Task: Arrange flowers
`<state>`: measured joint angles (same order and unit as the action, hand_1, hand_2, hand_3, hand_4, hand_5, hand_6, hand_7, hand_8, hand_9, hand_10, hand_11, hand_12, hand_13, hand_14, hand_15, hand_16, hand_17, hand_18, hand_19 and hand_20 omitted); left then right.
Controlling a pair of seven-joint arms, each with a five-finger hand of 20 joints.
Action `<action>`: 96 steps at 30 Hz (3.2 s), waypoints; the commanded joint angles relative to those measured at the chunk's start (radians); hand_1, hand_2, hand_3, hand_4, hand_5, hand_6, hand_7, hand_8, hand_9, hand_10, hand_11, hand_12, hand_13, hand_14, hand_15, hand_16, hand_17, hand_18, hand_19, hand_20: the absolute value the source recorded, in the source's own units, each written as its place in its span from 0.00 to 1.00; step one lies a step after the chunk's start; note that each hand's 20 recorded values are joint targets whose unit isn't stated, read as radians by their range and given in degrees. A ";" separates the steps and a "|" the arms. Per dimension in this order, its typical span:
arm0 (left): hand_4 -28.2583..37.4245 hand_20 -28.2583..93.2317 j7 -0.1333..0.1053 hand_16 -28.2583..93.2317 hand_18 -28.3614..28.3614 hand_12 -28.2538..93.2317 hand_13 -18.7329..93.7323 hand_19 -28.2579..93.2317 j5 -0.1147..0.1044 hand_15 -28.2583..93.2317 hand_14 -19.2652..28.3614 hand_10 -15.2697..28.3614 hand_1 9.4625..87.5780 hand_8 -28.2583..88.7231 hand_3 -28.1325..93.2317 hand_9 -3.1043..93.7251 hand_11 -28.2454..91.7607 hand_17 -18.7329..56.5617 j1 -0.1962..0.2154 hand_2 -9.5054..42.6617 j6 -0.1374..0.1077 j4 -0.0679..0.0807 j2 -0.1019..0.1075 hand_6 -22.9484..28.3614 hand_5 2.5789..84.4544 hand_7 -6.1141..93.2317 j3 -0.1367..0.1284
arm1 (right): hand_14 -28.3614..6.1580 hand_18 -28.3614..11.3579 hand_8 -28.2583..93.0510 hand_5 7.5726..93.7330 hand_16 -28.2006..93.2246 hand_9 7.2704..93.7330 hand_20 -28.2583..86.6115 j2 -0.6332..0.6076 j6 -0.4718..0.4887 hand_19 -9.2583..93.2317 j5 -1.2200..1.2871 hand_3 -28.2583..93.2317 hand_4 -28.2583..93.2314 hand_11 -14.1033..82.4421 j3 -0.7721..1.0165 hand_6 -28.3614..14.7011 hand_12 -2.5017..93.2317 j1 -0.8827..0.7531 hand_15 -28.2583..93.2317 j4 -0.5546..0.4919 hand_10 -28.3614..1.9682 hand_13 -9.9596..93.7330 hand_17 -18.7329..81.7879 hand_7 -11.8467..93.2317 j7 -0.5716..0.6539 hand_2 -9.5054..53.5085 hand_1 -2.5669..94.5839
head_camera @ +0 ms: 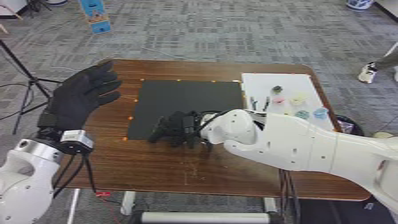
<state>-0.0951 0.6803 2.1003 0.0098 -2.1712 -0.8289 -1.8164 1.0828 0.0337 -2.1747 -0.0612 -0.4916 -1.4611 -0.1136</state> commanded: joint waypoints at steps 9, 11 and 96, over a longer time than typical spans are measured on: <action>0.00 0.31 0.001 0.24 0.90 0.38 0.38 0.60 -0.001 0.47 0.71 0.64 0.19 0.16 0.81 0.33 0.44 0.13 0.005 0.07 -0.007 -0.007 -0.012 0.50 0.34 0.27 -0.005 | 0.58 0.10 0.09 0.42 0.56 0.87 0.89 -0.059 -0.011 1.00 -0.002 1.00 0.23 0.80 -0.011 0.77 0.39 -0.020 0.96 -0.004 0.59 0.88 0.69 0.32 -0.022 0.39 0.23; 0.00 0.31 0.000 0.24 0.90 0.38 0.38 0.60 0.000 0.47 0.71 0.64 0.19 0.16 0.81 0.33 0.44 0.13 0.005 0.07 -0.007 -0.006 -0.012 0.50 0.34 0.27 -0.004 | 0.59 0.10 0.09 0.42 0.56 0.87 0.89 -0.059 -0.016 1.00 -0.001 1.00 0.23 0.80 0.000 0.77 0.39 -0.024 0.96 -0.005 0.59 0.88 0.69 0.32 -0.029 0.39 0.23; 0.00 0.31 0.007 0.24 0.90 0.38 0.38 0.60 -0.015 0.47 0.71 0.64 0.19 0.16 0.81 0.33 0.44 0.13 0.011 0.07 -0.001 -0.004 -0.022 0.50 0.34 0.27 -0.008 | 0.62 0.11 0.11 0.44 0.56 0.88 0.89 -0.088 0.078 1.00 0.077 1.00 0.26 0.80 0.120 0.67 0.39 -0.125 0.96 0.035 0.60 0.89 0.71 0.28 0.219 0.39 0.19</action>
<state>-0.0885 0.6719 2.1000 0.0109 -2.1669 -0.8403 -1.8122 1.0584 0.0753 -2.0843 0.1187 -0.6345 -1.4651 0.0632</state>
